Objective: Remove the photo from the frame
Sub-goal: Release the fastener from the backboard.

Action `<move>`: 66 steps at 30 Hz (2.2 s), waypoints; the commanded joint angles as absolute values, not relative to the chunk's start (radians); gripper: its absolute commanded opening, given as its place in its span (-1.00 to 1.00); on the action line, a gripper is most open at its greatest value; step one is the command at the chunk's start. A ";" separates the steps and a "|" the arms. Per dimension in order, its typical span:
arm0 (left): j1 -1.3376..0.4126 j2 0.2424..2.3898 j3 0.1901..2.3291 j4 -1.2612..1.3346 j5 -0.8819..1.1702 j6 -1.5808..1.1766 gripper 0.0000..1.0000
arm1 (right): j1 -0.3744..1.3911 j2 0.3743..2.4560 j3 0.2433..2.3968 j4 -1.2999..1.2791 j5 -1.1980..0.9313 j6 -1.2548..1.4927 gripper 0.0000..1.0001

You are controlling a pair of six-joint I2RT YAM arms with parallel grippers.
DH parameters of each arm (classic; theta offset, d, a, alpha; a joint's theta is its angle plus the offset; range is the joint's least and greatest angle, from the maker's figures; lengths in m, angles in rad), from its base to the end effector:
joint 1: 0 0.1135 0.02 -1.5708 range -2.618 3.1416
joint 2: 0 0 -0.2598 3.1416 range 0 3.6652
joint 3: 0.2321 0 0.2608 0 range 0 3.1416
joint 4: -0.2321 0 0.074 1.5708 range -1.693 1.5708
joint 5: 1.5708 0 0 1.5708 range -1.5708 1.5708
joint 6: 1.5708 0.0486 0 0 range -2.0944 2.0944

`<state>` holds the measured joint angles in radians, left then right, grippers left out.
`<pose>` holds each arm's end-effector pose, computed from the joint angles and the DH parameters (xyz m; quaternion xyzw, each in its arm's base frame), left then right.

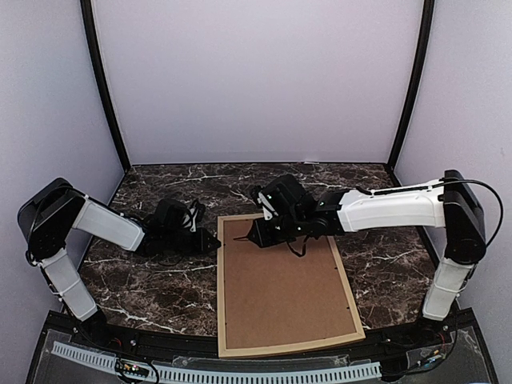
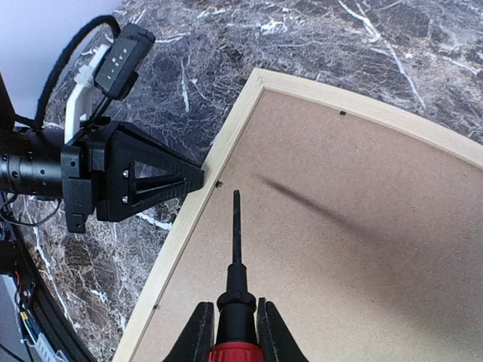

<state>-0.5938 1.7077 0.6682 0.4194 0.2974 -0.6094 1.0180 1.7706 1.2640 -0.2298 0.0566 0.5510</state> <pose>0.2687 -0.1986 0.1124 0.0609 0.8798 -0.3648 0.2986 0.2194 0.3504 0.2151 -0.2003 0.8917 0.2678 0.3049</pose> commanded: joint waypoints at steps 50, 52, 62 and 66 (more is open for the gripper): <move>-0.601 1.720 0.656 0.279 0.302 -0.583 -0.73 | 1.047 1.854 1.308 -0.185 0.040 0.582 -1.00; -0.601 1.720 0.656 0.279 0.302 -0.584 -0.73 | 1.047 1.853 1.307 -0.189 0.049 0.583 -1.00; -0.601 1.720 0.654 0.284 0.305 -0.587 -0.73 | 1.047 1.881 1.324 -0.179 0.040 0.584 -1.00; -0.601 1.721 0.652 0.284 0.305 -0.588 -0.73 | 1.047 1.899 1.341 -0.184 0.051 0.582 -1.00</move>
<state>-0.5938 1.7073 0.6720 0.4103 0.3004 -0.6052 1.0409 1.8866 1.3174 -0.2092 0.0238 0.5777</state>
